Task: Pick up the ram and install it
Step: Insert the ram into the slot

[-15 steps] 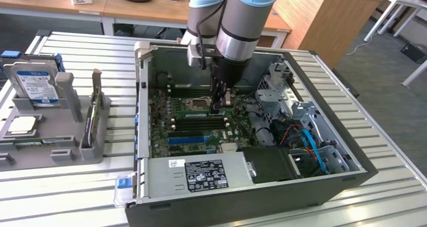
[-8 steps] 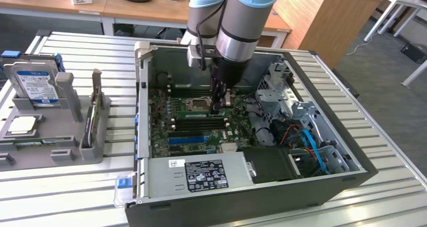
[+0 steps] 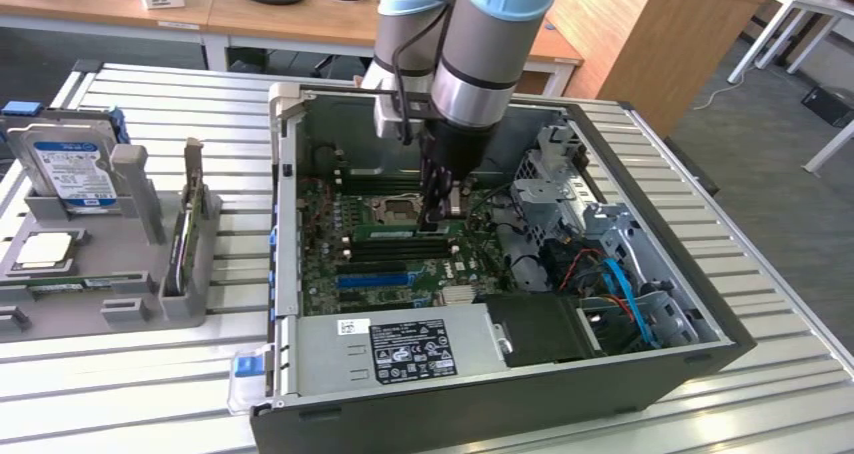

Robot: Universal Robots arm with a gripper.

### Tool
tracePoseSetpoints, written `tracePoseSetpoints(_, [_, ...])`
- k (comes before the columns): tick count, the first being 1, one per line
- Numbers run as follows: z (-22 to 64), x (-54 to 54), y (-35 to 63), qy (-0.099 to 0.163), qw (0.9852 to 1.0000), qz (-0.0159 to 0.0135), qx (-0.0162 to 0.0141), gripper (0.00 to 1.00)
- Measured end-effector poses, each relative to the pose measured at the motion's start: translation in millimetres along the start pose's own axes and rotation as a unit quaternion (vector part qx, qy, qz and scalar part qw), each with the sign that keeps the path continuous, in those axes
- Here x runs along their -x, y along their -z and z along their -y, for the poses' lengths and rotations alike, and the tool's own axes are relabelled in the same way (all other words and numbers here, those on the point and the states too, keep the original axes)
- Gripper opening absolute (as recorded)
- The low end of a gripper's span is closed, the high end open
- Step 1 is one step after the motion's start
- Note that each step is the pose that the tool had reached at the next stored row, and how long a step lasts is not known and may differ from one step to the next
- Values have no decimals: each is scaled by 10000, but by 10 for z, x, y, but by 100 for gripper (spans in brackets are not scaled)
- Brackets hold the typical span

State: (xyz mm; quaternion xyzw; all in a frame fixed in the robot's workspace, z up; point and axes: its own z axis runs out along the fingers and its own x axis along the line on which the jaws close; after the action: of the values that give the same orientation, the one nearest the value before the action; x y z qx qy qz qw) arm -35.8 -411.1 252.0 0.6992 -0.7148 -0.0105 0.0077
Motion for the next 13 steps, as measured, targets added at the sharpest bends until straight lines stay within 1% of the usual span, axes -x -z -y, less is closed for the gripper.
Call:
tracePoseSetpoints(7, [1,0,-46,0,10000,0,0,12])
tracePoseSetpoints(13, [1,-1,-60,-3,10000,-2,1,12])
